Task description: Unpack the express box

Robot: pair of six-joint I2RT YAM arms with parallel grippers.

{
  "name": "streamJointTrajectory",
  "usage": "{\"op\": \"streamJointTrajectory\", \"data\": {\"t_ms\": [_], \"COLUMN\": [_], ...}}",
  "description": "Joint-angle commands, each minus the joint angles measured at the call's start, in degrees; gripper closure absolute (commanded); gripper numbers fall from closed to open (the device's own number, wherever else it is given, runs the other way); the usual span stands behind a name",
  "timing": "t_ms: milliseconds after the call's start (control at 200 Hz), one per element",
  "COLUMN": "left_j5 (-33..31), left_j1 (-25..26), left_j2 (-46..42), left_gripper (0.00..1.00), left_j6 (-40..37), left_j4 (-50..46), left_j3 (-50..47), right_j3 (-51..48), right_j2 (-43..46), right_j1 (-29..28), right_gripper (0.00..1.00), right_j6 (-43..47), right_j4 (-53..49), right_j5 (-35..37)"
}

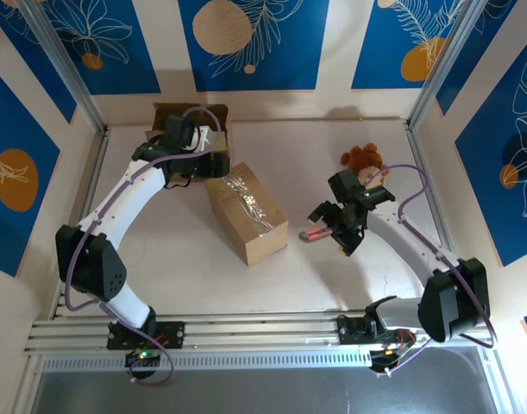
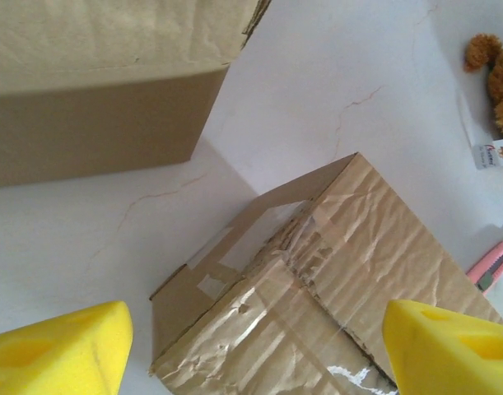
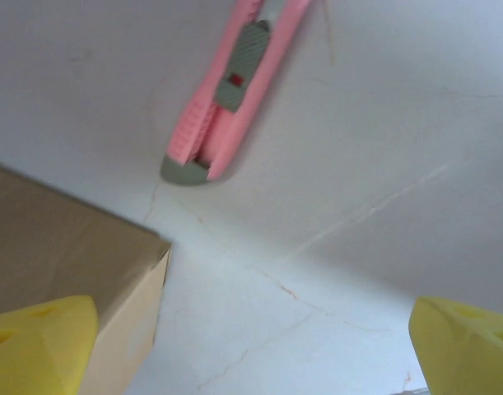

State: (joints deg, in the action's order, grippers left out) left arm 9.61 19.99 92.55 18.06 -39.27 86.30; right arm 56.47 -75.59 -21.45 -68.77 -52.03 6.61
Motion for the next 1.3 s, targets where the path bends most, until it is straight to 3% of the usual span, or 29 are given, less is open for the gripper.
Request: {"op": "streamJointTrajectory", "data": {"t_ms": [0, 300, 655, 915, 1010, 1166, 1291], "left_j5": [1.81, -0.47, -2.16, -2.14, -2.14, -2.57, -2.32], "left_j1": [-0.6, -0.33, -0.1, -0.08, -0.12, -0.12, -0.04], "left_j2": [-1.61, -6.15, -8.53, -8.78, -8.97, -10.1, -11.05], "left_gripper": [0.19, 0.17, 0.17, 0.17, 0.17, 0.17, 0.17], "left_j6": [-0.79, -2.82, -4.29, -4.34, -4.49, -4.52, -4.35], "left_j4": [1.94, -2.18, -4.25, -4.0, -4.32, -4.5, -4.81], "left_j3": [-0.88, -2.7, -3.66, -4.91, -5.22, -5.96, -6.23], "right_j3": [-0.51, 2.83, 6.49, 7.21, 6.91, 5.62, 4.25], "right_j2": [-3.6, -16.53, -24.36, -27.69, -28.51, -28.91, -28.74], "right_j1": [0.7, 0.58, -0.26, -0.96, -1.05, -1.3, -1.64], "right_gripper": [0.03, 0.04, 0.06, 0.18, 0.27, 0.59, 0.74], "right_j6": [-7.09, -10.51, -11.39, -11.04, -10.52, -9.54, -9.16], "right_j4": [4.53, 8.12, 7.42, 6.48, 6.95, 8.86, 10.07], "right_j5": [-3.74, -4.39, -0.35, 1.9, 1.98, 1.4, 0.87]}}
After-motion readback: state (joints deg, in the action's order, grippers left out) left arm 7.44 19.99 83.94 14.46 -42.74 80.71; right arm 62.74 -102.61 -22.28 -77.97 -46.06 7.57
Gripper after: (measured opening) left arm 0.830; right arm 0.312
